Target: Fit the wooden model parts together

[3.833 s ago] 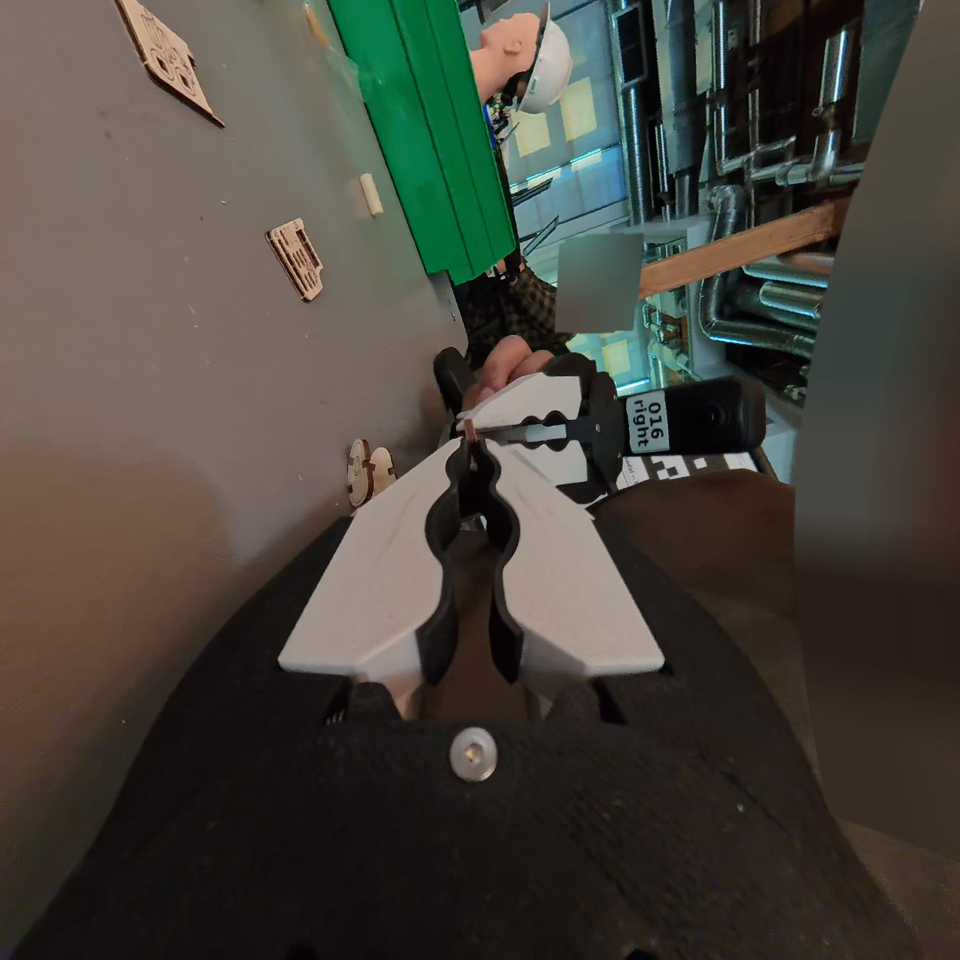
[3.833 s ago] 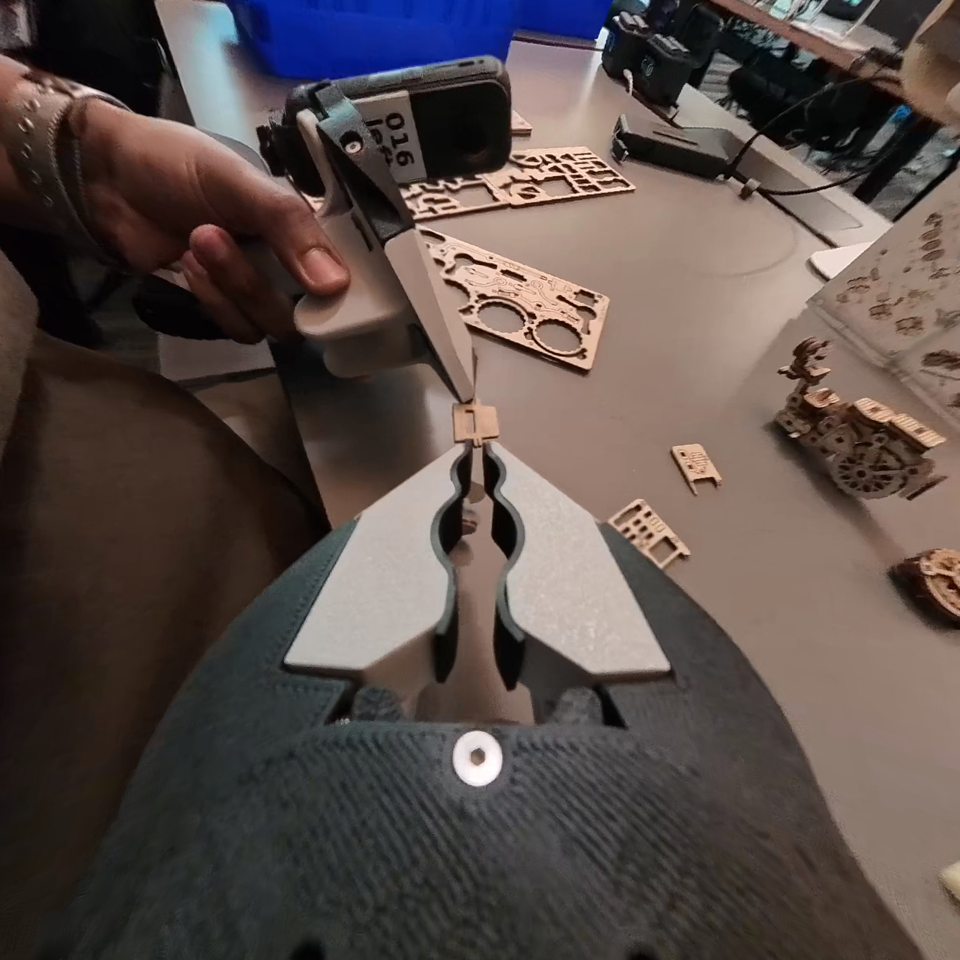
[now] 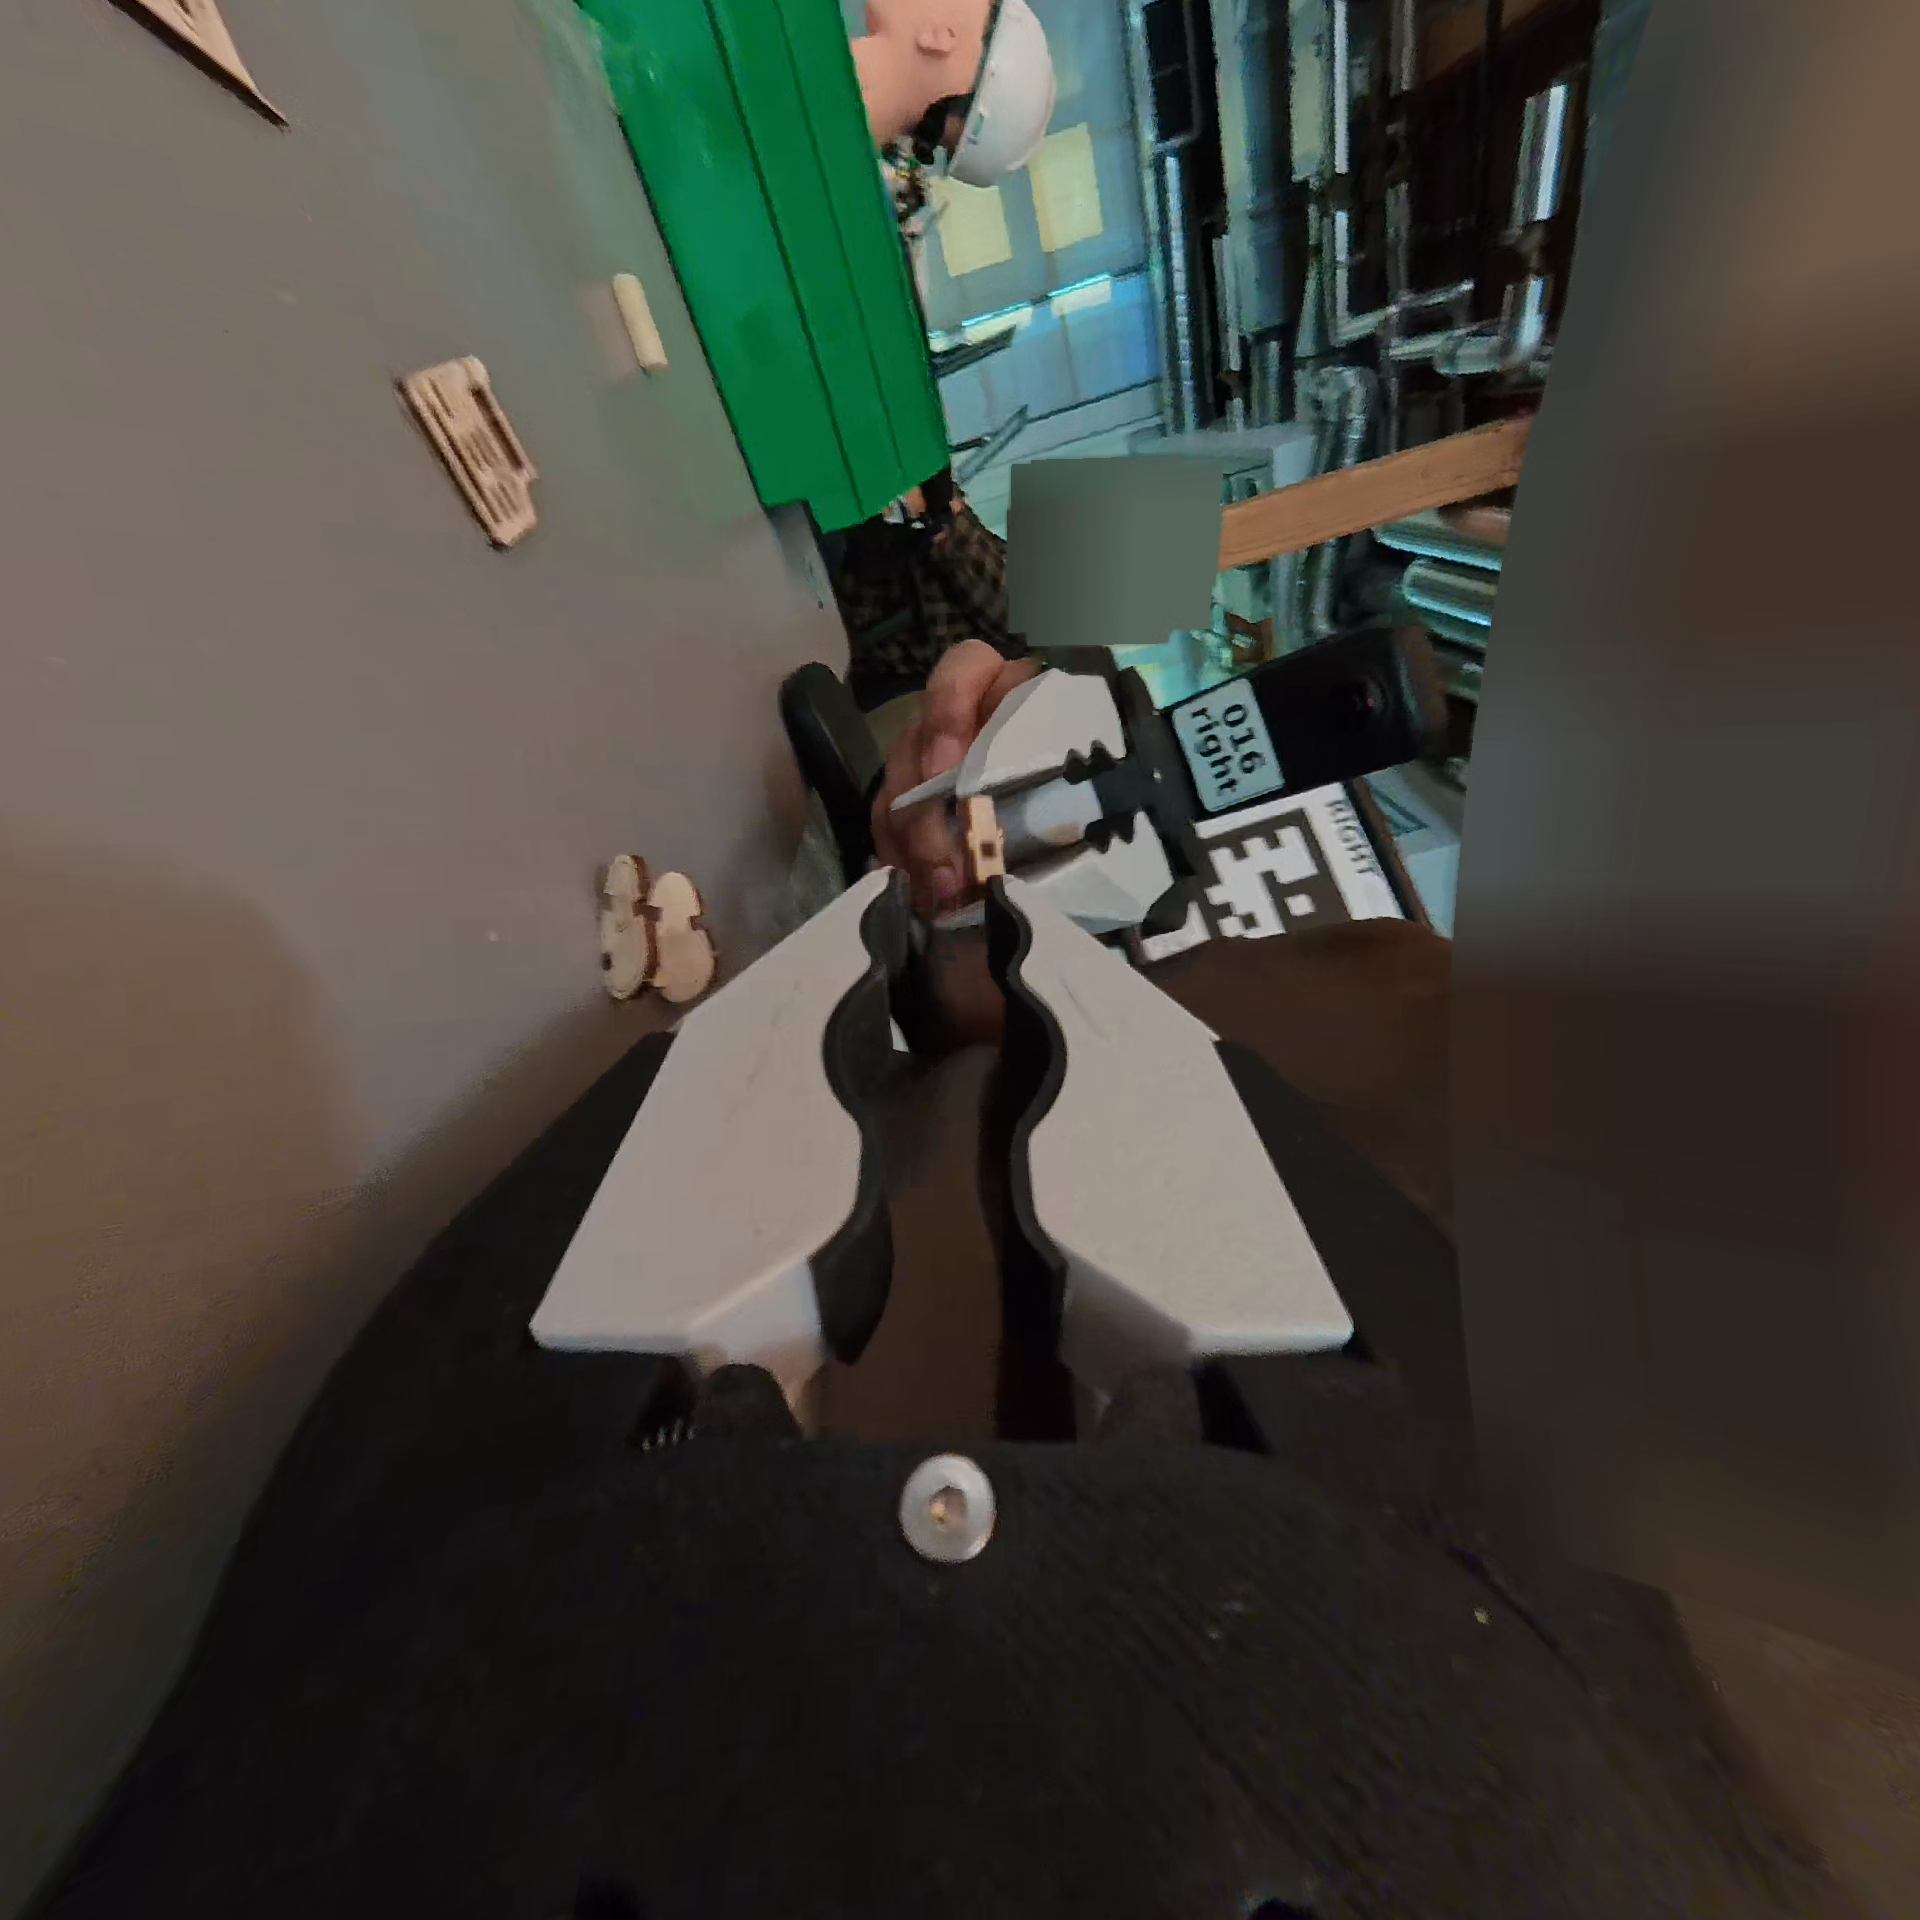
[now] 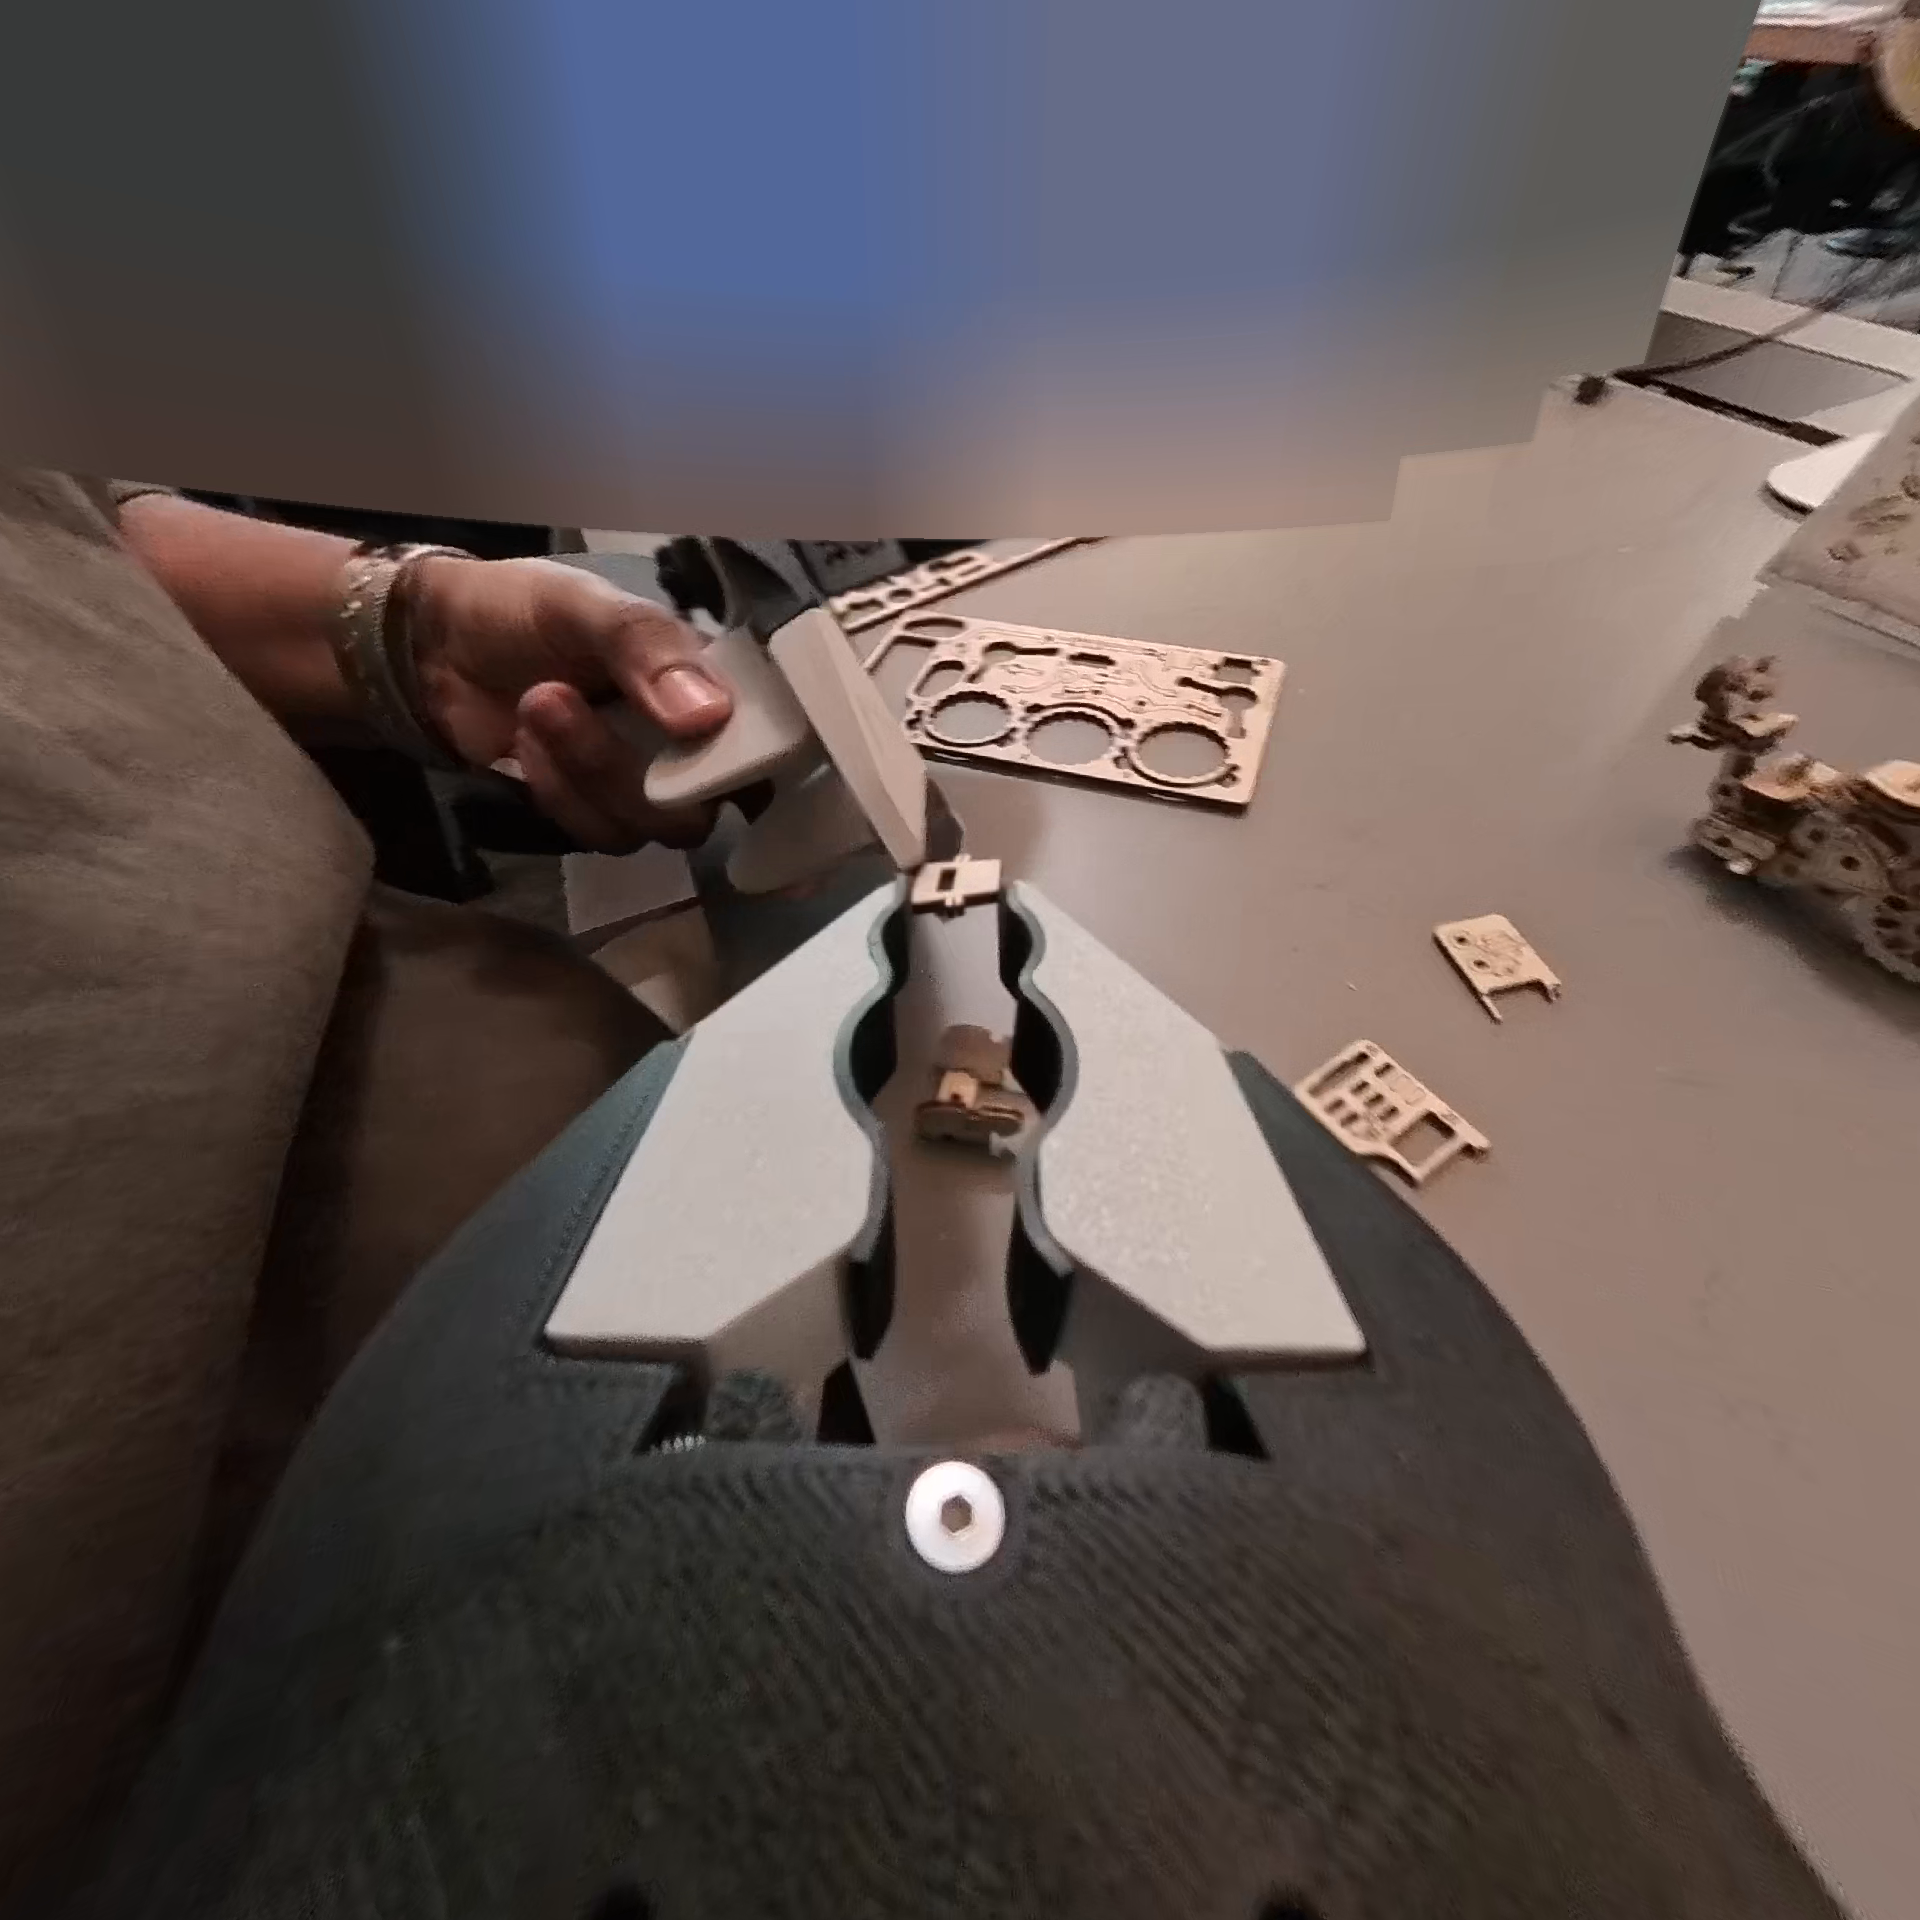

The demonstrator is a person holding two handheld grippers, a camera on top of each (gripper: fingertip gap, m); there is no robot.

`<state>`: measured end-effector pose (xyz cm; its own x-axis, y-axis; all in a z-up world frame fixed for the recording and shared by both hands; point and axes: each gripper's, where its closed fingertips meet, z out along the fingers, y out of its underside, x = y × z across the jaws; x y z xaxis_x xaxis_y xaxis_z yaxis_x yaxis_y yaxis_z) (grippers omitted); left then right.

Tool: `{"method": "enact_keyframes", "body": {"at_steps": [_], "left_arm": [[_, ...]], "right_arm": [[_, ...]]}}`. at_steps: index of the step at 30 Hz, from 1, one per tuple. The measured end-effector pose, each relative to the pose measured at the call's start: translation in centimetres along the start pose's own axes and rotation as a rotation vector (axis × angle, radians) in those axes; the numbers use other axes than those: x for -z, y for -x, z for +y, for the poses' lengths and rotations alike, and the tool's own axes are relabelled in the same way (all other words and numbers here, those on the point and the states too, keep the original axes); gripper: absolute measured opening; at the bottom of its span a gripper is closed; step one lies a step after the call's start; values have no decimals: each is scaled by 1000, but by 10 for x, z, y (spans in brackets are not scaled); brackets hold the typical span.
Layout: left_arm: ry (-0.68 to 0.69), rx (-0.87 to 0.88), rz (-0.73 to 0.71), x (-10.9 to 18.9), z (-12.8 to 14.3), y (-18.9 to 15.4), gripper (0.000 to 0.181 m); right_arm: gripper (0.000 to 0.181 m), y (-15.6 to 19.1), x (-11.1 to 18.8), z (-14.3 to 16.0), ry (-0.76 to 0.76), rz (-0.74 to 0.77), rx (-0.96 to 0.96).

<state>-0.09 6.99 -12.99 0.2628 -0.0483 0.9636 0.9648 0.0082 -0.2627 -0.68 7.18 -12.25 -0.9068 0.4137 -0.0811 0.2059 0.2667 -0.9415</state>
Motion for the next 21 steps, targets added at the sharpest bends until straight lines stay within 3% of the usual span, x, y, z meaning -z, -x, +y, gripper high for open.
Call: {"method": "enact_keyframes", "body": {"at_steps": [1, 5, 9, 17, 21], "left_arm": [[-8, -28, -35, 2, -3, 3, 13], [25, -228, -270, 7, -5, 23, 13], [109, -420, -482, 5, 5, 41, 10], [194, -571, -696, 5, 16, 66, 13], [197, -560, -685, 1, 19, 67, 10]], "right_arm": [[14, -7, 1, 1, 8, 28, -27], [14, -30, 1, 16, 75, 105, -200], [15, -31, -6, 38, 189, 159, -295], [15, -14, -12, 50, 270, 170, -253], [15, -7, -15, 54, 290, 150, -265]]}}
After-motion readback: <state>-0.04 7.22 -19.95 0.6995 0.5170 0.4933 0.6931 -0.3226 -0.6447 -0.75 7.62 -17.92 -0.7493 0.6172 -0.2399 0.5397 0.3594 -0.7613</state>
